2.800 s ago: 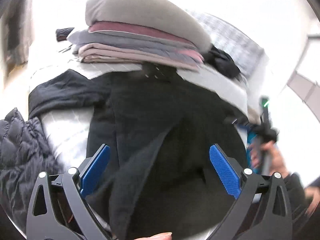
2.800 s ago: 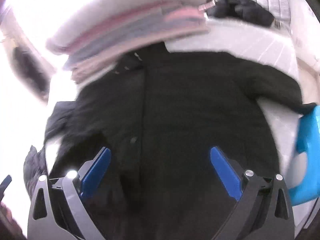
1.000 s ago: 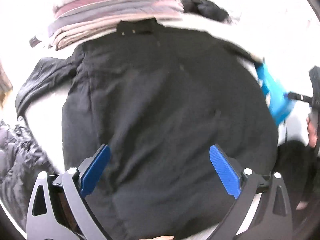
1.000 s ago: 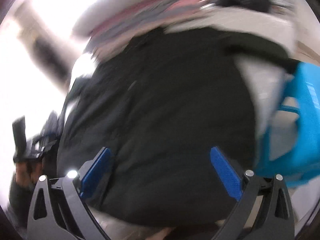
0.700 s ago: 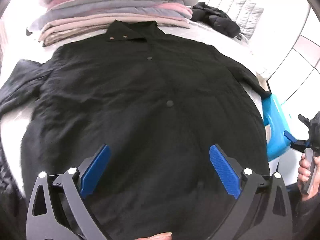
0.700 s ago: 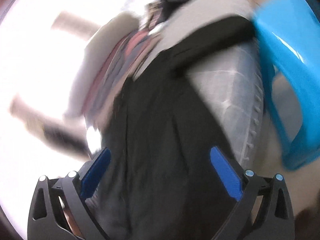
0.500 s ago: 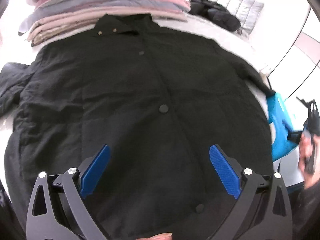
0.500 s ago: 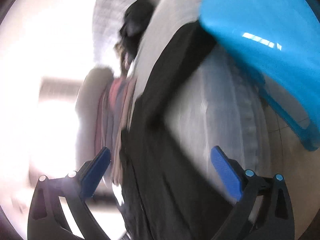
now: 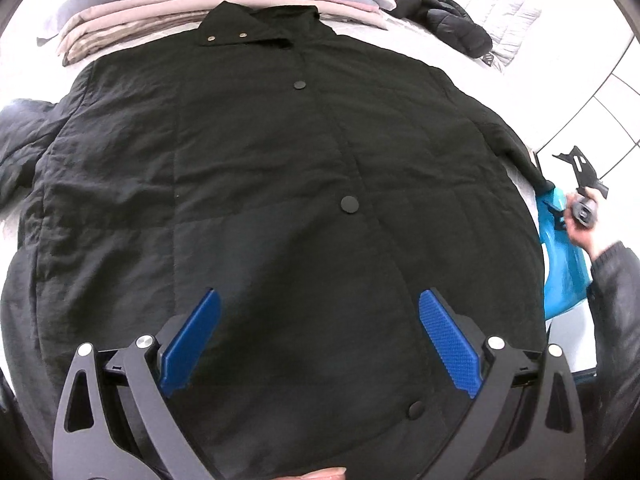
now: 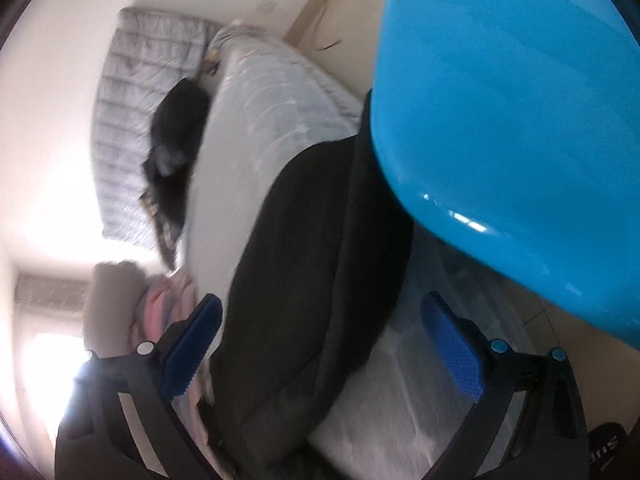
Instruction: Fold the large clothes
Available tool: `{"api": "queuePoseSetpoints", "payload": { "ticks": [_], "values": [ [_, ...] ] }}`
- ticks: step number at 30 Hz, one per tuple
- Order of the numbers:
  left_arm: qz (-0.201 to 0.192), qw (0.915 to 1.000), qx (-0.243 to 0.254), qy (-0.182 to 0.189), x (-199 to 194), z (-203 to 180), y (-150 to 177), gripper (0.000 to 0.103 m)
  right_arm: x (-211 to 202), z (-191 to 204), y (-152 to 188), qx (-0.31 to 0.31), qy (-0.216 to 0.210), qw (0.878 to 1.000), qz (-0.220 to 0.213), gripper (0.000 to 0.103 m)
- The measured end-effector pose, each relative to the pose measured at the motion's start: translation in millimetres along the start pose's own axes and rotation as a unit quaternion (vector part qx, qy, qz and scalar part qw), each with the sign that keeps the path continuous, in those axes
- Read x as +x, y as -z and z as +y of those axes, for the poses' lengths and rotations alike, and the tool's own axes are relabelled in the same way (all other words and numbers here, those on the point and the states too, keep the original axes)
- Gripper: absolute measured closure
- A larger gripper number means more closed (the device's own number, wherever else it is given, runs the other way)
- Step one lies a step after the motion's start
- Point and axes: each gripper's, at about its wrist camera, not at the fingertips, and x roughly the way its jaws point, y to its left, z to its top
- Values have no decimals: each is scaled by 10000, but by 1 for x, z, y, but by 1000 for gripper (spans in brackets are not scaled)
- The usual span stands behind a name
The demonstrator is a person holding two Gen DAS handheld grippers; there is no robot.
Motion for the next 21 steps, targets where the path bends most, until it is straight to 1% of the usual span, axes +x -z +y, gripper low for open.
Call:
{"api": "queuePoseSetpoints", "payload": {
  "ticks": [1,2,3,4,6,7,9,10,12,13,15,16,17,18,21],
  "values": [
    [24,10000,-32,13,0,2,0,7,6,0,-2,29,91,9999,-74,8],
    [46,10000,-75,29,0,4,0,7,12,-4,-4,101,169,9997,-162,21],
    [58,9999,-111,52,0,6,-1,7,17,-6,-6,135,200,9995,-196,57],
    [70,9998,-169,112,-2,9,-1,7,21,-9,-7,144,188,9996,-173,65],
    [55,9994,-256,207,-6,13,-2,7,20,-15,-9,119,198,9993,-293,77],
    [34,9994,-278,215,-8,15,-2,7,19,-16,-9,48,165,9993,-333,79],
    [-23,9992,-320,226,-11,17,-2,7,11,-17,-8,-21,-7,9989,-461,88],
    [-53,9991,-351,237,-13,18,-2,7,4,-15,-7,-69,-159,9985,-525,89],
    [-84,9989,-400,230,-15,21,-2,7,-16,5,0,-443,-578,9945,-759,90],
    [-116,9987,-440,229,-17,23,-3,7,-24,15,3,-632,-707,9919,-844,90],
    [-190,9982,-534,216,-21,29,-4,7,-43,53,12,-1178,-1104,9819,-994,90],
    [-220,9979,-575,214,-24,32,-4,7,-49,68,18,-1371,-1216,9777,-1024,90],
    [-253,9975,-618,217,-26,35,-5,7,-60,98,30,-1774,-1426,9679,-1068,90],
    [-302,9970,-677,225,-30,39,-6,7,-67,118,43,-2063,-1577,9597,-1077,90],
    [-402,9957,-787,270,-38,46,-8,7,-80,184,97,-3053,-1986,9262,-978,90]
  ]
}}
